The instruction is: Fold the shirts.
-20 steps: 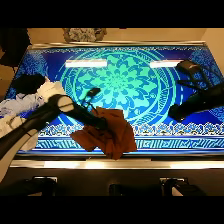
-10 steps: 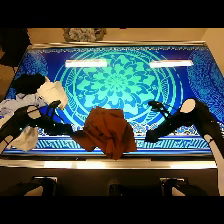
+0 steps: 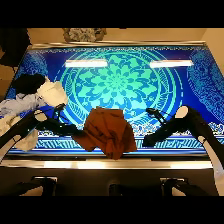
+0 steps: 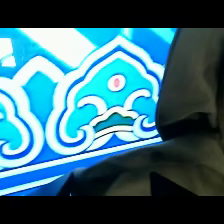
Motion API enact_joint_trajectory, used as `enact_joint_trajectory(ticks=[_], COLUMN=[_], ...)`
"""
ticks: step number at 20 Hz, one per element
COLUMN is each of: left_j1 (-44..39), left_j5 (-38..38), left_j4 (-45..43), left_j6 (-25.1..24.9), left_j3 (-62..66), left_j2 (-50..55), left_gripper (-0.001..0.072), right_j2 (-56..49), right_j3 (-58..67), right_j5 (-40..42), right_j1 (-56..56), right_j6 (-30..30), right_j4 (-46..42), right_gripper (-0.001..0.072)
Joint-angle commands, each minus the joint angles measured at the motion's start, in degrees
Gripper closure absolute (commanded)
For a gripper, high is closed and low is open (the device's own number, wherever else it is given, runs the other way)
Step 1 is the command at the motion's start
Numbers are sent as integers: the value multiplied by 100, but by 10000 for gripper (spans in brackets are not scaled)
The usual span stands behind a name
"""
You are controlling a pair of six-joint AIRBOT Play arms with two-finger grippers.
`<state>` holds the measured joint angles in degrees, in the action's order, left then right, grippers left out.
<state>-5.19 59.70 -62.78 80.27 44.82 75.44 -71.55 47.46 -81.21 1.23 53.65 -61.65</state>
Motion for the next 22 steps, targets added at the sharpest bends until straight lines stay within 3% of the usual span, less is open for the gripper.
enact_joint_trajectory(ticks=[1,3,4,9,11,12,13,14,17,19,22], left_j1=[-98,-96,-96,-96,-96,-96,-96,-96,-96,-96,-96], left_j5=[-90,-83,-66,-20,-22,-22,-22,-22,90,234,85], left_j4=[46,48,48,46,44,42,28,11,-192,-317,-1034], left_j6=[-55,-17,-20,-20,-68,-98,-105,-107,-205,-444,-48], left_j3=[-26,-24,-24,-11,-11,-11,-2,20,400,1078,2815], left_j2=[120,127,127,-39,-170,-229,-271,-310,-570,-1045,-1941], left_gripper=[314,611,678,679,678,678,678,678,680,681,681], right_j2=[-271,-516,-647,-1449,-1565,-1558,-1558,-1543,-1073,-352,1082], right_j3=[-136,-166,-166,-201,-201,-195,-195,-195,-44,413,1869], right_j5=[227,348,404,879,1185,1349,1419,1408,1311,1209,1268], right_j1=[4,17,87,949,1141,1187,1187,1165,1156,1141,761], right_j6=[-59,-92,-94,50,35,142,262,319,116,118,608], right_j4=[260,588,678,1093,1449,1458,1458,1449,1056,271,-1126], right_gripper=[37,36,36,38,73,218,502,664,668,668,667])
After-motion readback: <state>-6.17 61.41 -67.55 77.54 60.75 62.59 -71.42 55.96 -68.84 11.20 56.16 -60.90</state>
